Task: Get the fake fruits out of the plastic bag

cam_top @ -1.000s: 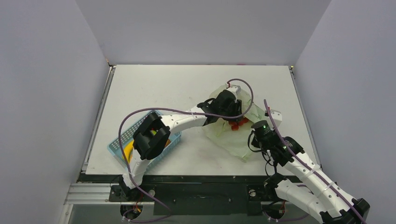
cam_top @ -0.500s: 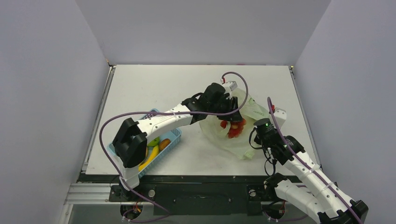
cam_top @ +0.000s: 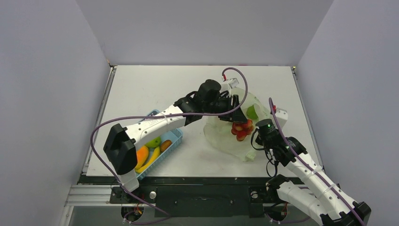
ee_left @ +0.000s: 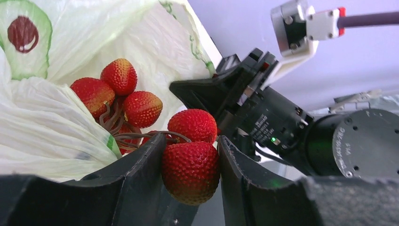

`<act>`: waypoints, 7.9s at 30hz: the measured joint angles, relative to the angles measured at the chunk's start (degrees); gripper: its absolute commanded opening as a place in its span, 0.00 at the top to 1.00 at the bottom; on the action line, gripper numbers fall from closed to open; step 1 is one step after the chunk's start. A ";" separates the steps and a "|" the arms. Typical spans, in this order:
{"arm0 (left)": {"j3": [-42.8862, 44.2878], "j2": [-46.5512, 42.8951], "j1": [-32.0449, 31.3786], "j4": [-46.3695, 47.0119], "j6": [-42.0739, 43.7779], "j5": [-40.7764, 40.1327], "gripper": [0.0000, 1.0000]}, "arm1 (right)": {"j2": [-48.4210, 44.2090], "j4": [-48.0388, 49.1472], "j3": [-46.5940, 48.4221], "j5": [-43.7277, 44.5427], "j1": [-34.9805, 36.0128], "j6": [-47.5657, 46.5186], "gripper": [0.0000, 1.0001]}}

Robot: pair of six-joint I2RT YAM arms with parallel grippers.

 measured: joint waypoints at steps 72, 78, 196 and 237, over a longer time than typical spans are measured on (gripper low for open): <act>-14.78 -8.31 3.54 2.25 5.03 15.37 0.95 | 19.69 33.51 3.80 -39.98 -3.26 30.40 0.61; -15.74 -8.31 3.54 2.14 5.46 15.28 0.95 | 19.71 38.23 3.80 -42.84 -3.26 34.14 0.95; -40.57 -47.74 27.45 -33.59 13.09 -32.06 0.70 | 22.08 19.87 16.37 -33.29 -4.50 2.80 1.00; -38.25 -44.89 -1.29 6.73 1.84 -4.44 0.03 | 9.20 -12.39 34.16 -14.49 0.66 -7.69 0.32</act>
